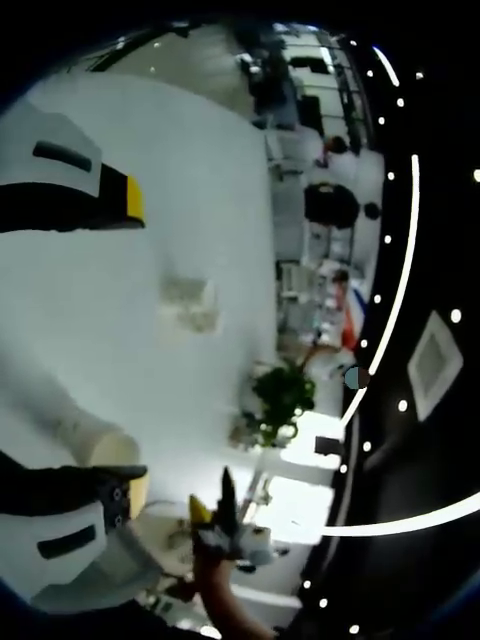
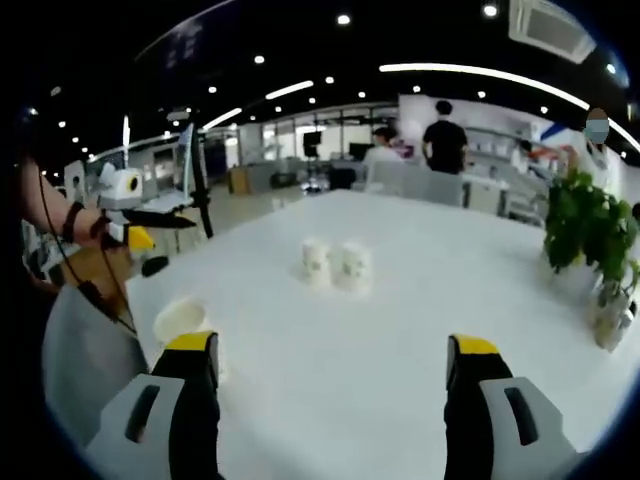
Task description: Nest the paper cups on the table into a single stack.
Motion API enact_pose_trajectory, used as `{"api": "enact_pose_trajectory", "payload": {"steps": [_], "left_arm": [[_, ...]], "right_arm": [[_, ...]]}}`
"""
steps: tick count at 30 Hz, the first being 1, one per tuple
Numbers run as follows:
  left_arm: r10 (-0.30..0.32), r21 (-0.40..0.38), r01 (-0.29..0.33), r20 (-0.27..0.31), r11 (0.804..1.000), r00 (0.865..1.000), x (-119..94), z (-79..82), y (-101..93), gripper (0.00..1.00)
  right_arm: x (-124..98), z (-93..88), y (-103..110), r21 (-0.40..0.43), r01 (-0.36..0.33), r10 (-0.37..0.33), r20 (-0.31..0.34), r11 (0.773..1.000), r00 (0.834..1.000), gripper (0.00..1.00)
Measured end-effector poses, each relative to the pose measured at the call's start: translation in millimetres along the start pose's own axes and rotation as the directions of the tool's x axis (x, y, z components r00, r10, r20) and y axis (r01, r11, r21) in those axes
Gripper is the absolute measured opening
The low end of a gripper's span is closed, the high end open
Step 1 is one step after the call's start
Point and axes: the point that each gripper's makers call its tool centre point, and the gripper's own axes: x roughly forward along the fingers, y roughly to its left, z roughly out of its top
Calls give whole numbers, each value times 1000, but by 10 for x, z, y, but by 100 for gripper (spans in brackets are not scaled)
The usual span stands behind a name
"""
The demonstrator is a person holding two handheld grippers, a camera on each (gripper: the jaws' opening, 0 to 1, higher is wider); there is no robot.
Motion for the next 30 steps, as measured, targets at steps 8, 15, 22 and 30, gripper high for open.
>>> {"api": "enact_pose_trajectory", "payload": {"steps": [8,15,22,30], "left_arm": [[30,-13,-31,-12,999,999,-70,-101,105,97],[58,1,-58,13,998,998,-108,-54,161,94],[59,11,-59,17,998,998,-72,-65,201,96],[44,1,-44,-3,999,999,-83,-156,197,95]], "right_arm": [[220,163,-110,-57,-17,17,-4,998,1000,93],[455,138,-245,-94,-30,26,-37,995,999,93],[800,142,-319,-112,-34,27,-62,993,998,92],[1204,209,-361,-107,-38,30,-79,994,996,92]]}}
